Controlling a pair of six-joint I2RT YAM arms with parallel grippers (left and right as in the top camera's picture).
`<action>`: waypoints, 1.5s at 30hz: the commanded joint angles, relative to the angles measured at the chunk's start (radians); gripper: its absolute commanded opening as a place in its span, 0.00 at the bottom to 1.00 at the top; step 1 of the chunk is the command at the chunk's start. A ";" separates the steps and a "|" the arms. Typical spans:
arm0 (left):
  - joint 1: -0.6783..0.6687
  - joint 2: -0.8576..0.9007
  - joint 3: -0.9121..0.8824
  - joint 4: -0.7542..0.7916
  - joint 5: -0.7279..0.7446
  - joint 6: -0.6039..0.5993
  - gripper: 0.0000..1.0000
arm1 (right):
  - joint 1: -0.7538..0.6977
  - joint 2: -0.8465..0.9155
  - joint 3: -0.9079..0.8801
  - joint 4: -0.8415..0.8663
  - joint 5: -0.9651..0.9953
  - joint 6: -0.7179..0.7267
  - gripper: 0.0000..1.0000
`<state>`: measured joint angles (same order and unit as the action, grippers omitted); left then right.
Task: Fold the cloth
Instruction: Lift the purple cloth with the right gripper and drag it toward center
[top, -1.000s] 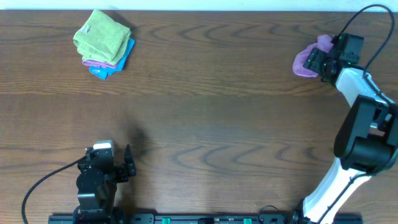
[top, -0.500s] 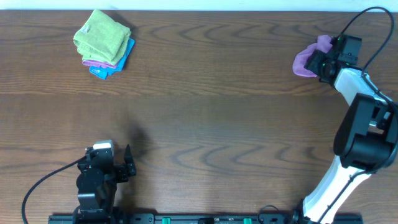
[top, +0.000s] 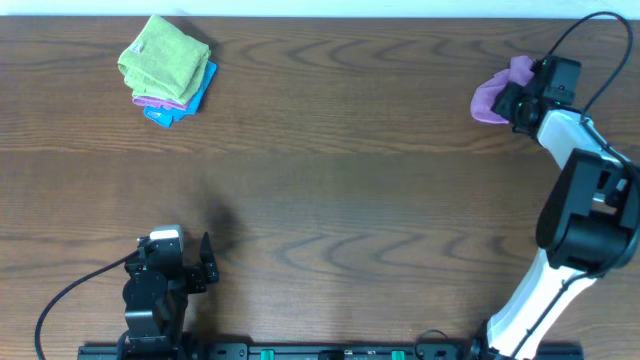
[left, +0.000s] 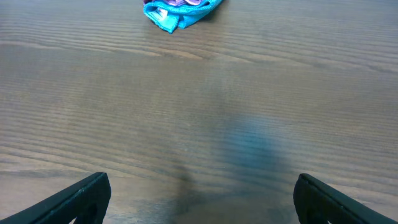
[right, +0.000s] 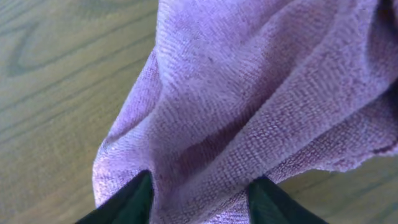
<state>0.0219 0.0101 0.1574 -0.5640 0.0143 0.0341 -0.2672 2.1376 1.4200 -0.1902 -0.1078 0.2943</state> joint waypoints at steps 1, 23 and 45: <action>-0.006 -0.006 -0.009 0.000 -0.022 0.011 0.95 | -0.006 0.019 0.018 0.012 -0.007 0.003 0.22; -0.006 -0.006 -0.009 0.000 -0.022 0.011 0.95 | 0.312 -0.440 0.022 -0.372 -0.339 -0.256 0.01; -0.006 -0.006 -0.009 0.000 -0.022 0.011 0.95 | 0.752 -0.446 0.021 -0.726 -0.250 -0.460 0.74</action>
<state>0.0219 0.0101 0.1574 -0.5640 0.0143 0.0341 0.4816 1.6791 1.4387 -0.9131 -0.4007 -0.1345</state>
